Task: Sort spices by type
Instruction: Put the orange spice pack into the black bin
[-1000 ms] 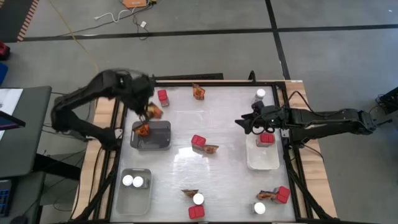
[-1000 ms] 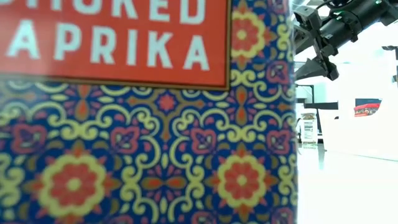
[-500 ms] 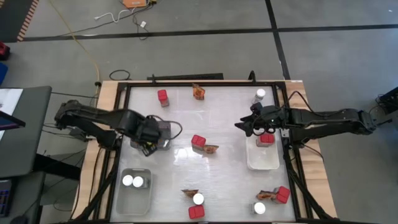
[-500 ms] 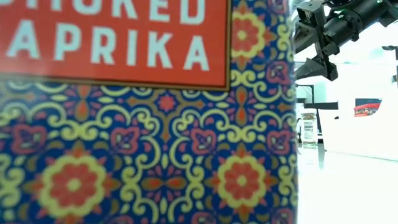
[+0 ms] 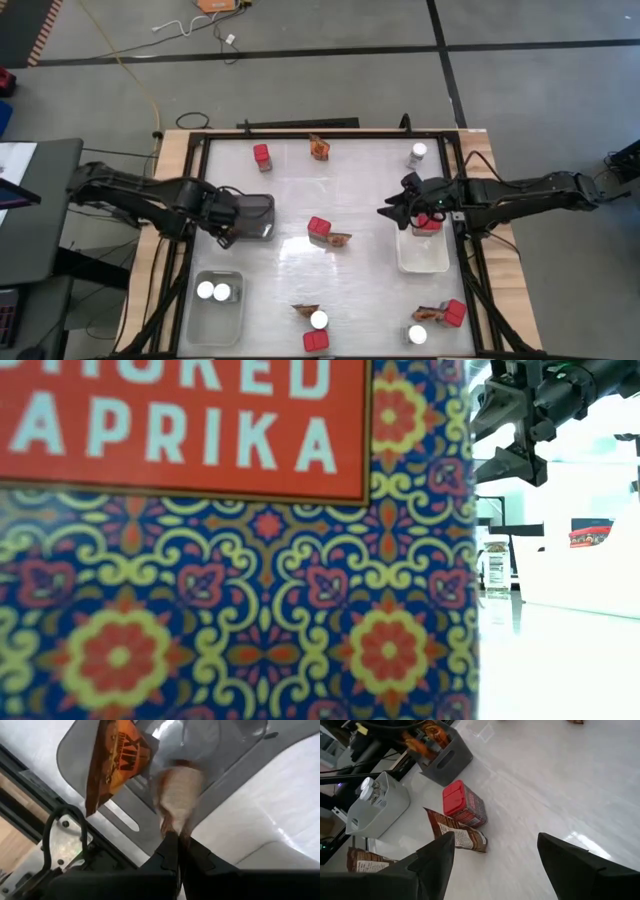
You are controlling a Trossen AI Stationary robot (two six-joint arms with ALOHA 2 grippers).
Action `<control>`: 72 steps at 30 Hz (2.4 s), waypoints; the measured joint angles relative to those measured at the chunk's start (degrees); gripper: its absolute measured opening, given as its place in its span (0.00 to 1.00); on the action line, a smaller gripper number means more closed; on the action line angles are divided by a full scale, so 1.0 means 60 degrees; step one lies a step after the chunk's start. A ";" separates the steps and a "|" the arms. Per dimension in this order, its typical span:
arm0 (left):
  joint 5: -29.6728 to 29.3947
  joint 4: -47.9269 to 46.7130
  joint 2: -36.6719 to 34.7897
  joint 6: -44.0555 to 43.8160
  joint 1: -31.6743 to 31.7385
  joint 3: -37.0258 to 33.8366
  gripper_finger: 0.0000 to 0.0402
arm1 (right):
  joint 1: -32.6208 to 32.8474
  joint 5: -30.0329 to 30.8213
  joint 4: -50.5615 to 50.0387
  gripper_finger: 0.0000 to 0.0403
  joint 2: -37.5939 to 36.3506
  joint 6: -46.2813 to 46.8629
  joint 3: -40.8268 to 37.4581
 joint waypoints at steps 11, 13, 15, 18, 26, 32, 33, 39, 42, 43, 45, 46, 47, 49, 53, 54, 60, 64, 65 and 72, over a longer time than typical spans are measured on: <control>0.0243 0.0140 0.0089 0.1446 0.0938 -0.0151 0.00 | -0.0011 0.0073 0.0002 0.77 0.0002 0.0038 0.0000; 0.0243 0.0121 0.0113 0.1808 0.1194 -0.0155 0.00 | -0.0011 0.0075 0.0010 0.77 -0.0002 0.0038 0.0000; 0.0256 0.0128 0.0157 0.2141 0.1467 -0.0155 0.00 | -0.0011 0.0080 0.0031 0.77 -0.0002 0.0038 0.0000; 0.0487 0.0069 0.0315 0.2713 0.1899 -0.0155 0.00 | -0.0011 0.0102 0.0060 0.77 -0.0002 0.0042 0.0000; 0.0836 0.0041 0.1022 0.3470 0.2465 -0.0155 0.00 | -0.0011 0.0117 0.0067 0.77 -0.0002 0.0060 0.0000; 0.0749 0.0055 0.1129 0.3471 0.2465 -0.0155 0.00 | -0.0011 0.0124 0.0066 0.77 -0.0002 0.0056 0.0000; 0.0747 0.0053 0.1129 0.3467 0.2465 -0.0155 0.00 | -0.0011 0.0124 0.0066 0.77 -0.0002 0.0056 0.0000; 0.0825 0.0065 0.1129 0.3277 0.2465 -0.0155 0.00 | -0.0011 0.0127 0.0064 0.77 -0.0002 0.0053 0.0000; 0.0825 0.0063 0.1116 0.3104 0.2465 -0.0155 0.00 | -0.0011 0.0127 0.0064 0.77 -0.0002 0.0053 0.0000; 0.0825 0.0066 0.1110 0.3064 0.2465 -0.0155 0.00 | -0.0011 0.0127 0.0064 0.77 -0.0002 0.0053 0.0000; 0.0868 0.0064 0.1103 0.2974 0.2465 -0.0155 0.00 | -0.0011 0.0127 0.0064 0.77 -0.0001 0.0053 0.0000; 0.0898 0.0065 0.1103 0.2932 0.2465 -0.0155 0.00 | -0.0011 0.0127 0.0064 0.77 0.0000 0.0053 0.0000; 0.0941 0.0075 0.1103 0.2876 0.2465 -0.0155 0.00 | -0.0011 0.0127 0.0064 0.77 -0.0001 0.0053 0.0000; 0.1070 0.0075 0.1103 0.2794 0.2465 -0.0154 0.00 | -0.0012 0.0127 0.0064 0.77 -0.0002 0.0053 0.0000; 0.1098 0.0057 0.1105 0.2598 0.2465 -0.0110 0.00 | -0.0011 0.0127 0.0064 0.77 -0.0001 0.0052 0.0000; 0.1099 0.0043 0.1107 0.2584 0.2465 -0.0041 0.00 | -0.0013 0.0127 0.0064 0.77 -0.0002 0.0049 0.0000; 0.0857 0.0031 0.1103 0.2603 0.2465 0.0319 0.01 | -0.0015 0.0127 0.0064 0.77 -0.0001 0.0038 0.0000; 0.0837 -0.0313 0.1103 0.2586 0.2465 0.0319 0.03 | -0.0011 0.0127 0.0060 0.77 0.0000 0.0038 0.0000; 0.0840 -0.0308 0.1103 0.2547 0.2465 0.0319 0.04 | -0.0011 0.0127 0.0060 0.77 0.0000 0.0038 0.0000; 0.0829 -0.0273 0.1107 0.2356 0.2465 0.0319 0.10 | -0.0011 0.0127 0.0053 0.77 0.0002 -0.0038 0.0000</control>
